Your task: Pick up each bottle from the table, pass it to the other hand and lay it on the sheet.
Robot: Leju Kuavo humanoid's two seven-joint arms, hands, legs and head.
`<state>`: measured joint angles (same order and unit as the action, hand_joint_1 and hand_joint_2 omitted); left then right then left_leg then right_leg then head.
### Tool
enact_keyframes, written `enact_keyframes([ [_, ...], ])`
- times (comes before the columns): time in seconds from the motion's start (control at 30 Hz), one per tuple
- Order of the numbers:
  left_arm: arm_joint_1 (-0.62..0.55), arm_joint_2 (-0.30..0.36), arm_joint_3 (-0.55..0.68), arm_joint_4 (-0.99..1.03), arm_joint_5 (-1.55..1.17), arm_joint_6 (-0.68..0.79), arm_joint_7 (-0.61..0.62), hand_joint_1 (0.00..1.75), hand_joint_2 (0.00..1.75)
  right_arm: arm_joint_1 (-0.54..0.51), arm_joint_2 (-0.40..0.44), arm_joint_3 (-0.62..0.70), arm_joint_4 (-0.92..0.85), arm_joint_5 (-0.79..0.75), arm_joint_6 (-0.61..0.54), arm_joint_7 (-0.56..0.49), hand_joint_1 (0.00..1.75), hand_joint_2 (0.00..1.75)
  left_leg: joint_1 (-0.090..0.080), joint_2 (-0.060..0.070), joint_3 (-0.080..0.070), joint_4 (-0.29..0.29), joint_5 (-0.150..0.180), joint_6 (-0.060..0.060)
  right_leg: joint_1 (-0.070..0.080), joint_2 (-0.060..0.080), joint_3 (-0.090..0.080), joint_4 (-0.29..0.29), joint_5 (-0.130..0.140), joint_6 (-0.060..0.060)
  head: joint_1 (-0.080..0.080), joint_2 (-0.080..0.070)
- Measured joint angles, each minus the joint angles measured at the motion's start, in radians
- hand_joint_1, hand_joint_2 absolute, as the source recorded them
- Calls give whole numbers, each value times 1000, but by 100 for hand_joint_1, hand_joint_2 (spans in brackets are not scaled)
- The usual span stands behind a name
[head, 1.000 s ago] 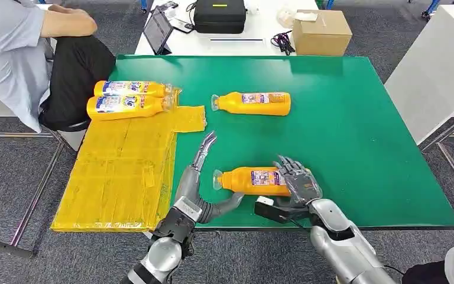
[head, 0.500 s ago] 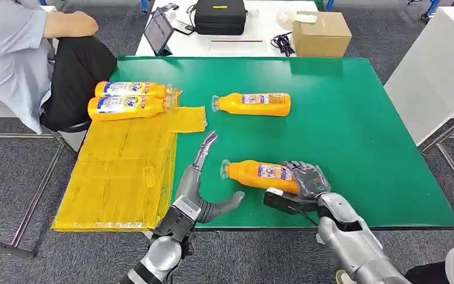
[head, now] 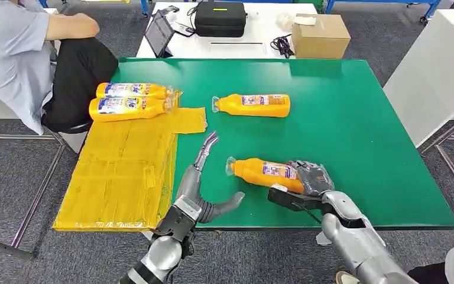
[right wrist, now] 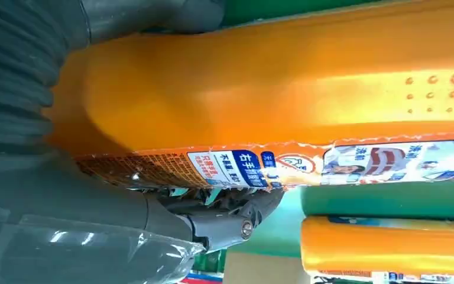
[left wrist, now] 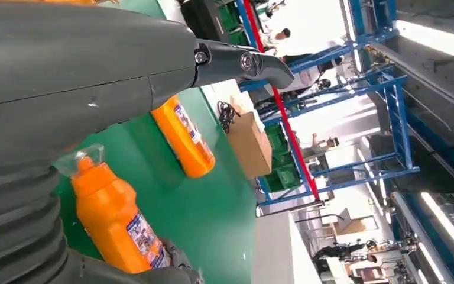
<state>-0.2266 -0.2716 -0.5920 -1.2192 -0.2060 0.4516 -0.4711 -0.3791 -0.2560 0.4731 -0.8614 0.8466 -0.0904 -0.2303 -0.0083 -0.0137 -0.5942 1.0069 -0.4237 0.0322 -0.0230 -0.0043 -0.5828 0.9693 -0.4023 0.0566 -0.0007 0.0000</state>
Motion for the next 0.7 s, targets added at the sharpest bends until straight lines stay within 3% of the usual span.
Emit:
enact_keyframes([
  [0.33,-14,-20,-19,59,175,-69,-21,0,175,59,22,-93,-39,-224,27,-177,175,175,0,4,1,0,-1,0,1,1,0,0,0,0,1,0],
  [0.7,-35,-33,-60,116,270,-42,-52,0,175,118,84,-159,-129,-282,22,-234,175,175,1,5,-4,0,-1,0,1,3,-4,0,0,0,1,0],
])
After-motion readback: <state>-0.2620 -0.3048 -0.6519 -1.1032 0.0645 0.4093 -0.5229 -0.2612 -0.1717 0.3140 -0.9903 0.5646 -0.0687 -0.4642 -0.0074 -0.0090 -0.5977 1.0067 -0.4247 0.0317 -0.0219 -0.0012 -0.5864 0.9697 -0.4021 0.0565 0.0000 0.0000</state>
